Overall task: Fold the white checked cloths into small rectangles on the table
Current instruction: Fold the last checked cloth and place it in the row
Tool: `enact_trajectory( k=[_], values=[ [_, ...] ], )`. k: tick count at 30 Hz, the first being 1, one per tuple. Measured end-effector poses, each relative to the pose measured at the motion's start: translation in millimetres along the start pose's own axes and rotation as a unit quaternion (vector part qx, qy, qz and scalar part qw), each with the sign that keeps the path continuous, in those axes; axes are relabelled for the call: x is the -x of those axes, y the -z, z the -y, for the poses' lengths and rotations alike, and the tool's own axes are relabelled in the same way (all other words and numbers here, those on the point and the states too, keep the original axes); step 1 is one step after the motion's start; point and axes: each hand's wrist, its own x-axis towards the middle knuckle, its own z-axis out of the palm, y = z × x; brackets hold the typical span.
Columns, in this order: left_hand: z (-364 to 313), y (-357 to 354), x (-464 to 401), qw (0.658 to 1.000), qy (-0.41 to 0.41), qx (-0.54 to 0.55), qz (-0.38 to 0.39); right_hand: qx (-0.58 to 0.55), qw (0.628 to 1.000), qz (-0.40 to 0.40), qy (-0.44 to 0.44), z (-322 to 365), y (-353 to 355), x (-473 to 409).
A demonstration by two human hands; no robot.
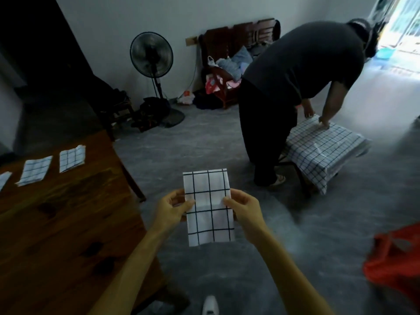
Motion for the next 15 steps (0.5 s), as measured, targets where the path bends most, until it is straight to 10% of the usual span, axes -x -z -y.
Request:
enact_trajectory(
  k=[15],
  values=[
    [-5.6,12.5,-255.9,0.994,-0.07,-0.011,-0.083,0.226,0.972,0.05,0.034,43.1,-49.6,-276.4]
  ],
)
